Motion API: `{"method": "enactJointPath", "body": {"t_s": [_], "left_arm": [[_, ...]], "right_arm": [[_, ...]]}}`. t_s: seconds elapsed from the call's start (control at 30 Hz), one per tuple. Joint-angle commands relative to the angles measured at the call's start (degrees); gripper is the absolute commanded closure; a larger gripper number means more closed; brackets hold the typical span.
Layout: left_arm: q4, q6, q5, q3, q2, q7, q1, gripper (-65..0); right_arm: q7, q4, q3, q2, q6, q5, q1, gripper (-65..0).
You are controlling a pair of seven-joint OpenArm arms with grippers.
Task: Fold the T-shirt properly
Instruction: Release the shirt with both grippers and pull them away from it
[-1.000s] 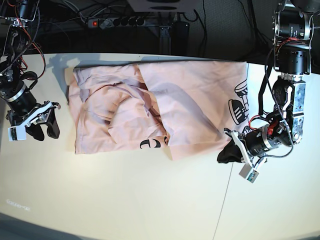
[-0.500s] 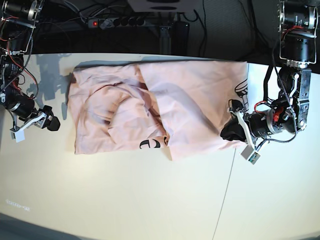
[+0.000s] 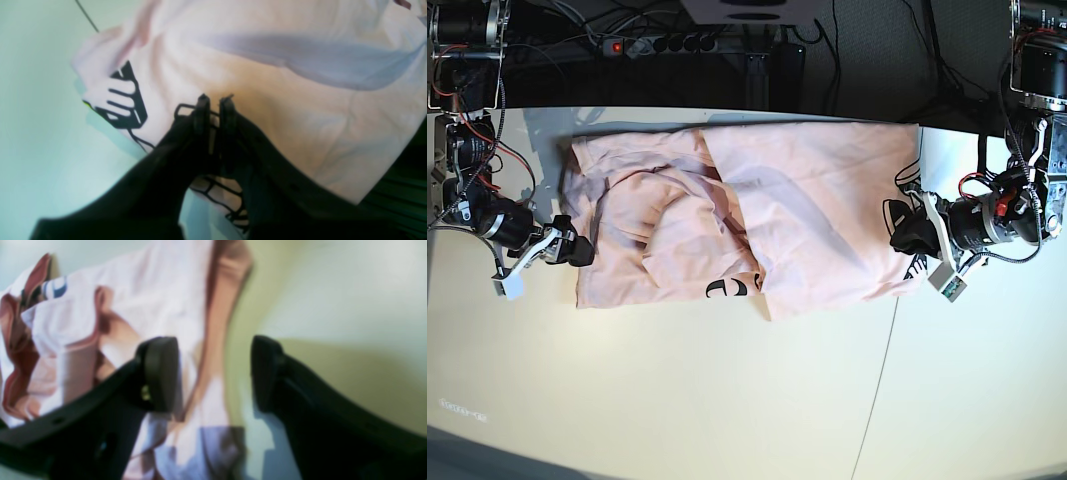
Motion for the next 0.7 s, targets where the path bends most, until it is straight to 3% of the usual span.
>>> {"method": "enactJointPath", "body": {"t_s": [0.0, 0.27, 0.53, 0.6, 0.67], "left_arm": [[0.96, -0.24, -0.7, -1.49, -1.16, -0.92, -0.24, -8.8], [0.96, -0.31, -0.72, -12.26, -1.31, -0.72, 3.5, -8.7], [0.94, -0.31, 0.02, -13.49, -1.29, -0.72, 4.9, -8.7], [0.94, -0.33, 0.2, -13.49, -1.29, -0.72, 5.25, -8.7], [0.92, -0.31, 0.39, -13.49, -1.29, -0.7, 5.55, -8.7]], "right_arm": [[-3.15, -0.02, -0.87, 0.31, 4.33, -1.55, -0.24, -35.8], [-3.56, -0.02, -5.42, 0.15, 4.33, -0.85, -1.97, -35.8], [-3.54, -0.02, -5.51, 0.15, 4.33, -0.92, -3.04, -35.4], [-3.45, -0.02, -5.51, 0.15, 4.33, -1.36, -3.06, -29.4], [-2.36, -0.02, -5.51, 0.15, 4.33, -2.54, -3.06, -19.1]]}}
